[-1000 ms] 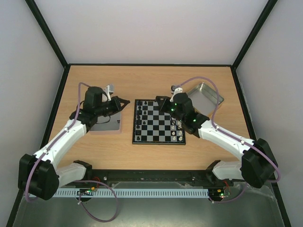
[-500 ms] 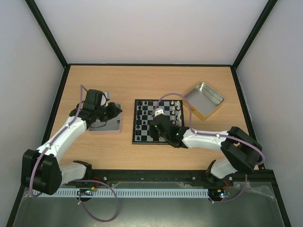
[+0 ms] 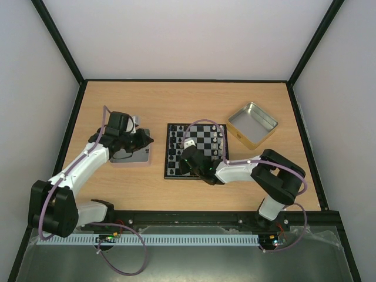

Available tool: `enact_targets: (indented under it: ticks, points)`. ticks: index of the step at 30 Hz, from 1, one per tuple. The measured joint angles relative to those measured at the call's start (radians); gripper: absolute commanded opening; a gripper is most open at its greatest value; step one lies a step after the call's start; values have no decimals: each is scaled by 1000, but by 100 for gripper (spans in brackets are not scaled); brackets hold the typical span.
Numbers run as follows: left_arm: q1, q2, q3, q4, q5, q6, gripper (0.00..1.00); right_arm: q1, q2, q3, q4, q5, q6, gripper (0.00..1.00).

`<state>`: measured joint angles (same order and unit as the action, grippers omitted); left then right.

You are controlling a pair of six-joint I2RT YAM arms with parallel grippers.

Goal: Set up the chess pieces on the board
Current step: Place the chess piece on the chessboard.

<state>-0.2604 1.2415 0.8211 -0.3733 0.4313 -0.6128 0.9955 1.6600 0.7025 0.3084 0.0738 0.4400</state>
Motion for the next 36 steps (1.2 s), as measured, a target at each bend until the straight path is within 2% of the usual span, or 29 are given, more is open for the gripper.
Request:
enact_targets:
  ticks: [14,22,30,36]
  points:
    - [0,16,0,-2,11,3,2,7,59,23,75,46,-24,7]
    - [0,19,0,-12,14,4,2,8,55,23,72,35,-13,23]
    - [-19,21,11,-40,13,11,3,8,-84,23,10,48,58,38]
    - [-106,51,72,-89,-19,16,4,8,-233,15,-40,146,148,44]
